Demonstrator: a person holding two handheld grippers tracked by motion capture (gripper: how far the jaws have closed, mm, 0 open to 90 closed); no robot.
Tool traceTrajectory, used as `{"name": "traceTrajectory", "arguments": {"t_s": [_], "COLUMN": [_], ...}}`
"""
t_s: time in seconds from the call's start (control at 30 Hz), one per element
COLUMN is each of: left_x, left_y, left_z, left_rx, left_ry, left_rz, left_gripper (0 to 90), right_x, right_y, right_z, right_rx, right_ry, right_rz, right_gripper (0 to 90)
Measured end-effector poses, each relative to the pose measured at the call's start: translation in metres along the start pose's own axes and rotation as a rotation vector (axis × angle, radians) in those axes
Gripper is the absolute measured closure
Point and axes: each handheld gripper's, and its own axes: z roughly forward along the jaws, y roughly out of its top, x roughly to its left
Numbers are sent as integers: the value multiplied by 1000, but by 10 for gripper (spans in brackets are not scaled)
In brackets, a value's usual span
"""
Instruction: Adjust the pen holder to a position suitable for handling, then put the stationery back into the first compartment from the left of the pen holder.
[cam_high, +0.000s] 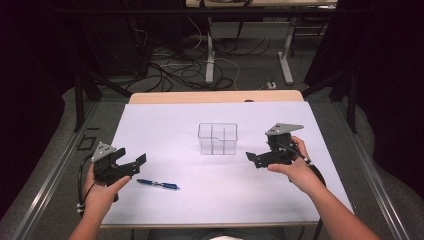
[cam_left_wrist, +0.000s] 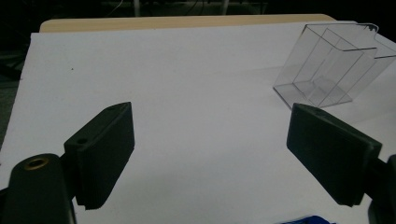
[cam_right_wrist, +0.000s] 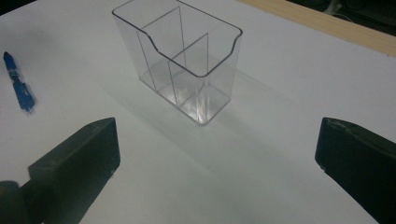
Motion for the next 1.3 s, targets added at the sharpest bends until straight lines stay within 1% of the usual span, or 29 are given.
{"name": "traceTrajectory", "arguments": {"t_s": [0.07,0.1,0.13,0.2,0.23,0.27,0.3,0.33,0.37,0.4,0.5,0.53,0.7,0.77,0.83,0.9,0.93,0.97,1.03,1.07,1.13,1.2,1.27,1.3], "left_x": [-1,-1,-2,-3,-3,-4,-5,-5,-6,-7,-8,-9,-12,-12,-13,-14,-14,-15,-16,-16,-17,-19,-21,-21], "left_y": [2,3,4,6,7,8,9,10,10,11,13,13,16,17,19,22,23,24,25,26,27,28,29,31], "left_z": [-1,-1,-1,-1,-1,-1,-1,-1,0,0,1,2,3,3,2,2,3,3,4,4,7,8,10,11], "left_rx": [9,10,15,25,31,38,45,52,59,64,80,87,127,140,154,176,182,199,208,219,228,250,284,292], "left_ry": [-3,0,1,-1,-5,-6,-3,-1,1,6,-3,-4,-5,-1,-8,-6,-4,-6,-8,-16,-14,-20,-36,-35], "left_rz": [20,32,50,72,90,102,115,140,149,162,184,198,251,275,291,314,318,330,349,369,393,420,447,477], "left_gripper": [151,151,152,155,157,162,163,168,173,173,180,188,217,232,236,242,245,246,249,261,277,281,287,287], "right_x": [-2,-2,-2,-2,-2,-1,-1,-1,0,0,1,1,2,1,1,0,-1,-1,-1,-2,-2,-3,-4,-4], "right_y": [-9,-9,-12,-18,-19,-21,-22,-24,-25,-26,-29,-29,-32,-33,-35,-37,-38,-39,-42,-44,-46,-48,-50,-50], "right_z": [-2,-2,-3,-4,-5,-6,-6,-7,-7,-6,-5,-5,-6,-8,-10,-11,-12,-12,-13,-13,-13,-13,-13,-13], "right_rx": [-2,-2,-2,-11,-5,-18,-23,-20,-26,-27,-26,-21,-37,-42,-45,-50,-45,-49,-41,-49,-49,-48,-53,-54], "right_ry": [-18,-18,-21,-27,-24,-21,-23,-22,-19,-31,-28,-31,-43,-60,-71,-73,-76,-81,-75,-74,-75,-72,-71,-69], "right_rz": [20,20,22,21,19,27,22,24,28,31,21,18,11,9,8,13,12,17,26,25,34,39,40,44], "right_gripper": [0,0,0,0,0,0,0,0,0,0,0,0,0,0,0,0,0,0,0,0,0,0,4,5]}}
